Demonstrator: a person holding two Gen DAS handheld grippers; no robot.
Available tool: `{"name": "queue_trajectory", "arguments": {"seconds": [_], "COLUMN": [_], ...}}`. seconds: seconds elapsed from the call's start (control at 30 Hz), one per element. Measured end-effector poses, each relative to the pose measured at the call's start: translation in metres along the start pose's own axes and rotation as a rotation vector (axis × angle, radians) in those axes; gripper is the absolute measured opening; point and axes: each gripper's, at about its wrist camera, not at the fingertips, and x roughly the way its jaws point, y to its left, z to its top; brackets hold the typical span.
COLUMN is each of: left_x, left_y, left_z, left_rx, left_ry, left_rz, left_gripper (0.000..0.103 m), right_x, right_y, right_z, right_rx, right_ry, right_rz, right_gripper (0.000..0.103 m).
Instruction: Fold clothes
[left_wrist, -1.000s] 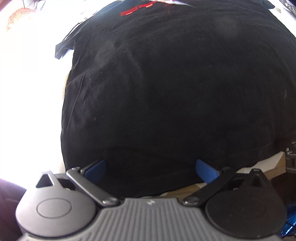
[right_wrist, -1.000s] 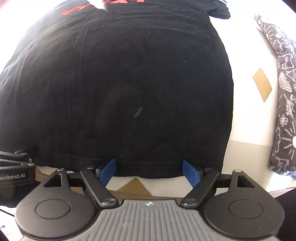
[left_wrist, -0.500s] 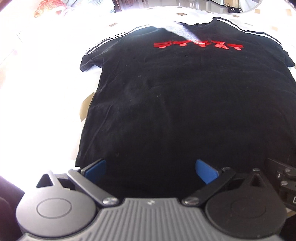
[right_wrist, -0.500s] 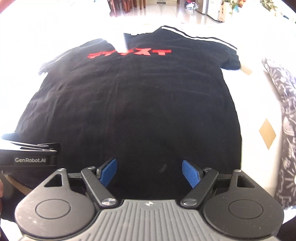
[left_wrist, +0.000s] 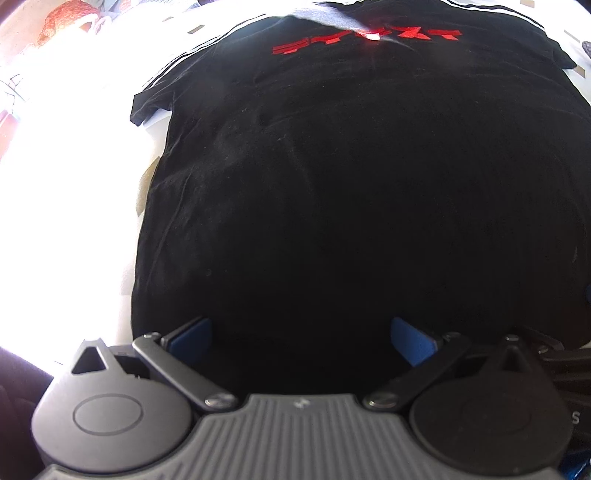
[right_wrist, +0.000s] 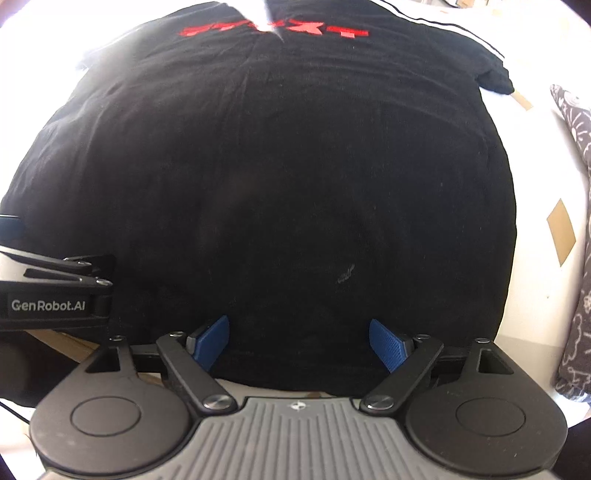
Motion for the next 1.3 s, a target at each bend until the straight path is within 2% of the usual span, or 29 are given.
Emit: {"name": "queue_trajectory", "arguments": {"seconds": [0.27,0.4,0.53,0.63,0.7,0.83,0.9,1.03,1.13,1.3], "left_x": [-0.007,-0.019,-0.036,-0.039,-0.040,-0.031,-0.018,-0.019,-0.001,-0.001], "left_y": [0.001,0.010,0.013,0.012,0.013,0.014,0.014,0.015,0.000,0.000], "left_z": [-0.005,-0.002,0.012,0.028,0.037,0.046,0.051,0.044,0.060,0.063], "left_rx": [-0.003,-0.057,-0.060,-0.063,-0.073,-0.085,-0.109,-0.135,-0.128,-0.125], "left_ry": [0.032,-0.007,-0.103,-0.134,-0.150,-0.154,-0.154,-0.141,-0.140,-0.128], "left_rz": [-0.002,-0.033,-0.035,-0.019,-0.030,-0.058,-0.087,-0.113,-0.112,-0.112], "left_gripper": [0.103,0.103,0.103,0.103,0.103,0.103,0.103,0.103,0.103,0.103], "right_x": [-0.001,-0.012,-0.037,-0.045,-0.040,-0.019,-0.018,-0.018,-0.015,-0.014], "right_y": [-0.002,-0.007,-0.011,-0.012,-0.016,-0.034,-0.038,-0.041,-0.048,-0.056], "right_z": [-0.003,-0.001,0.016,0.030,0.039,0.061,0.057,0.044,0.042,0.041], "right_rx": [0.014,0.049,0.082,0.058,0.057,0.139,0.149,0.165,0.213,0.278], "right_ry": [0.035,0.010,-0.107,-0.206,-0.229,-0.200,-0.215,-0.221,-0.210,-0.186], "right_rz": [0.005,-0.006,-0.014,-0.047,-0.065,-0.049,-0.052,-0.062,-0.060,-0.053], "right_gripper": [0.085,0.081,0.080,0.079,0.079,0.080,0.080,0.080,0.082,0.086]}}
